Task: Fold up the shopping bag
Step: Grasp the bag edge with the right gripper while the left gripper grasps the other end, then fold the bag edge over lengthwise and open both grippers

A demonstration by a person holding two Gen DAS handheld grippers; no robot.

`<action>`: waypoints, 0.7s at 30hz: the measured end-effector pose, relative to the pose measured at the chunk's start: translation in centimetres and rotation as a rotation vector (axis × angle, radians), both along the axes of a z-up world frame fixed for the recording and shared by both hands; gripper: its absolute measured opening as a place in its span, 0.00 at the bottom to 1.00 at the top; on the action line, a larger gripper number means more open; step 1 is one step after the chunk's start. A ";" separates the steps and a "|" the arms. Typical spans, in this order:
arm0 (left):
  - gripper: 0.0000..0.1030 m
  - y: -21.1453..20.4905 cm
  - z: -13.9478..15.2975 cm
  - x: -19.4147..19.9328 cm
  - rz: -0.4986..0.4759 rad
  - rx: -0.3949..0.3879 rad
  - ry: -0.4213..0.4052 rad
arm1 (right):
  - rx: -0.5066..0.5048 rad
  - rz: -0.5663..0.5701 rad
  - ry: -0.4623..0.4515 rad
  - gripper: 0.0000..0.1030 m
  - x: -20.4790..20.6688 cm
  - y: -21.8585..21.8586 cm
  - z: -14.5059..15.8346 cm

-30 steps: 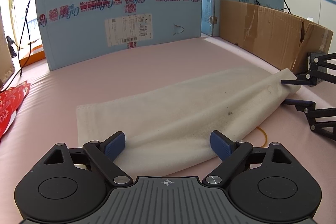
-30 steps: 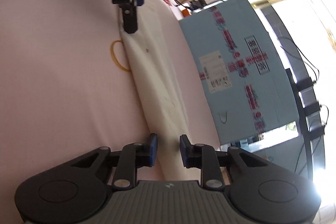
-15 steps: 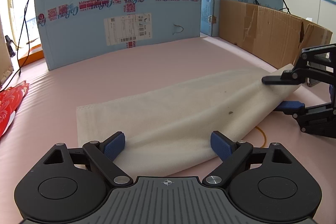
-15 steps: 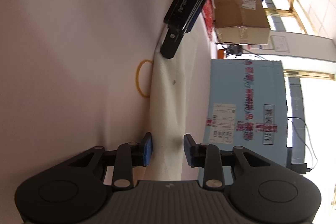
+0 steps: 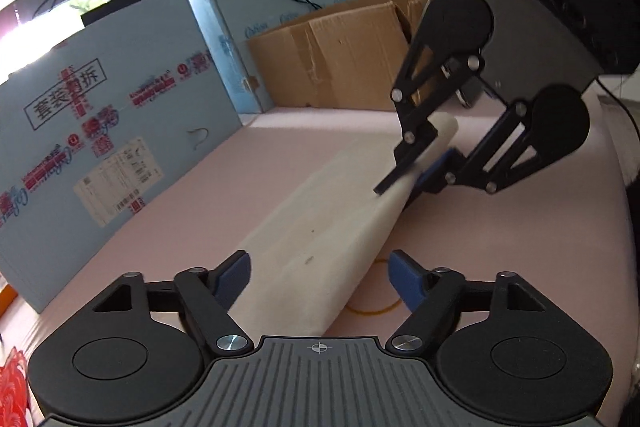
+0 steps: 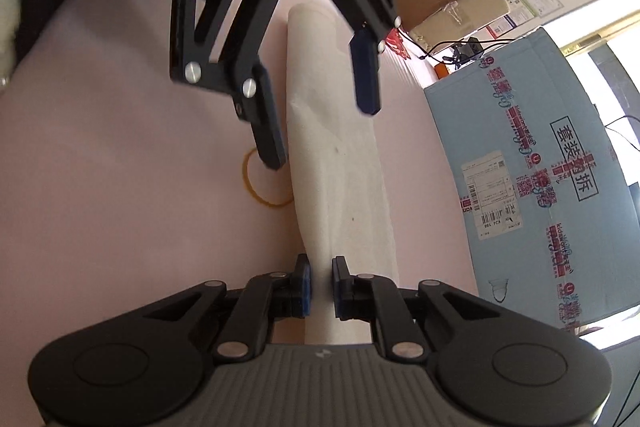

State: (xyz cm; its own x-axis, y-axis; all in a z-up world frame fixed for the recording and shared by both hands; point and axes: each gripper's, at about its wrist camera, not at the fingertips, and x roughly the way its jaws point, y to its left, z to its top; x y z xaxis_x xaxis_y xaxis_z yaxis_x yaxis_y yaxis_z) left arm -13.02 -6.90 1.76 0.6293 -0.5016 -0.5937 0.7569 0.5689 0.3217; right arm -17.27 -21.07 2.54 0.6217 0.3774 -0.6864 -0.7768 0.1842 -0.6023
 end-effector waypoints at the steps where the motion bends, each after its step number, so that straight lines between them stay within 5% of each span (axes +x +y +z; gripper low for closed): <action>1: 0.39 0.1 -0.1 0.2 -0.014 0.014 0.031 | 0.023 -0.008 0.025 0.11 -0.1 -0.2 0.4; 7: 0.28 2.6 -0.1 2.3 -0.058 -0.055 0.231 | 0.241 -0.149 0.316 0.12 2.7 -3.0 2.8; 13: 0.28 7.0 0.0 6.7 0.008 -0.241 0.447 | 0.451 -0.348 0.578 0.13 6.8 -7.3 1.8; 21: 0.30 12.6 -1.5 8.4 0.140 -0.545 0.618 | 0.745 -0.590 0.760 0.18 6.9 -12.9 0.5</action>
State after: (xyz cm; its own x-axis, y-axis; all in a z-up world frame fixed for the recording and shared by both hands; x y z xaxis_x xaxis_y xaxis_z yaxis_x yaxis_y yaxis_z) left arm -4.66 5.72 0.21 0.3483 -0.7595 -0.5494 0.6174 0.6269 -0.4752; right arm -10.37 -34.01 3.00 0.3647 0.6292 -0.6863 -0.5658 0.7352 0.3733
